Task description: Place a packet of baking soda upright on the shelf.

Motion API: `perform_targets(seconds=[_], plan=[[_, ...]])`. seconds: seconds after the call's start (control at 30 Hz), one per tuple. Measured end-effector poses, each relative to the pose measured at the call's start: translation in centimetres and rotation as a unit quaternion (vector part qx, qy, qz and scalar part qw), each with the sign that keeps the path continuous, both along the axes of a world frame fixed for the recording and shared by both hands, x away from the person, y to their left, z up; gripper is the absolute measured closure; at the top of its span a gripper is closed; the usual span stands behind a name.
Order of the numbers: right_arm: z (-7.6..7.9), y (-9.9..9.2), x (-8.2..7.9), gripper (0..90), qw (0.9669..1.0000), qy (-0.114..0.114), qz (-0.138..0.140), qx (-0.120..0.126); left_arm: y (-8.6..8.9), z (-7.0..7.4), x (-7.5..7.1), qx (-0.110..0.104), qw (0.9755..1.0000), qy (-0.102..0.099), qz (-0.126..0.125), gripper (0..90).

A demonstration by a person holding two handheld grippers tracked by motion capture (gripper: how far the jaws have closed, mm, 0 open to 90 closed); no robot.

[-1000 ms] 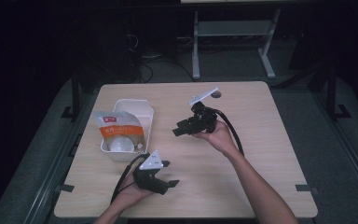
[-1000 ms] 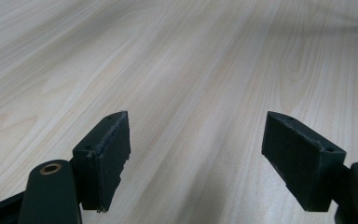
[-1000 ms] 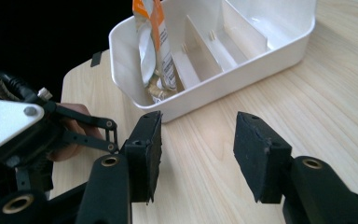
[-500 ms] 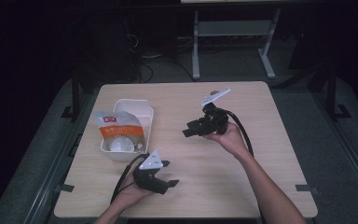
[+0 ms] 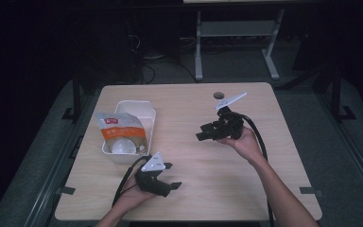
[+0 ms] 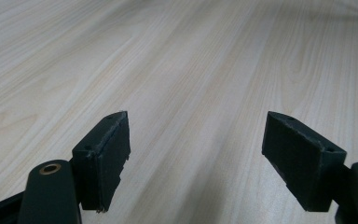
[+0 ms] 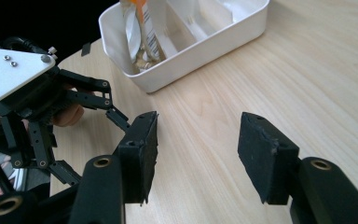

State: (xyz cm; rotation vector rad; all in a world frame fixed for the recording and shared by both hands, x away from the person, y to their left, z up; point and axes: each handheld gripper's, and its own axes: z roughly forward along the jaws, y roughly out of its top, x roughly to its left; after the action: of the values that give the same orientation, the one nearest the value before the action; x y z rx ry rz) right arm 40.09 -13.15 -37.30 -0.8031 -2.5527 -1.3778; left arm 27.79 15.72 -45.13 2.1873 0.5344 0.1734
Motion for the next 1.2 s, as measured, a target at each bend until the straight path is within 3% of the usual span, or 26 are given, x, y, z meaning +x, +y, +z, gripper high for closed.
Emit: perform_targets(seconds=[1.2], plan=[[-2.3,-6.1,-3.1,45.6,0.9988,0.018,-0.045,0.011,-0.1,-0.2,0.1,-0.004,1.0,0.004,0.004,23.1]])
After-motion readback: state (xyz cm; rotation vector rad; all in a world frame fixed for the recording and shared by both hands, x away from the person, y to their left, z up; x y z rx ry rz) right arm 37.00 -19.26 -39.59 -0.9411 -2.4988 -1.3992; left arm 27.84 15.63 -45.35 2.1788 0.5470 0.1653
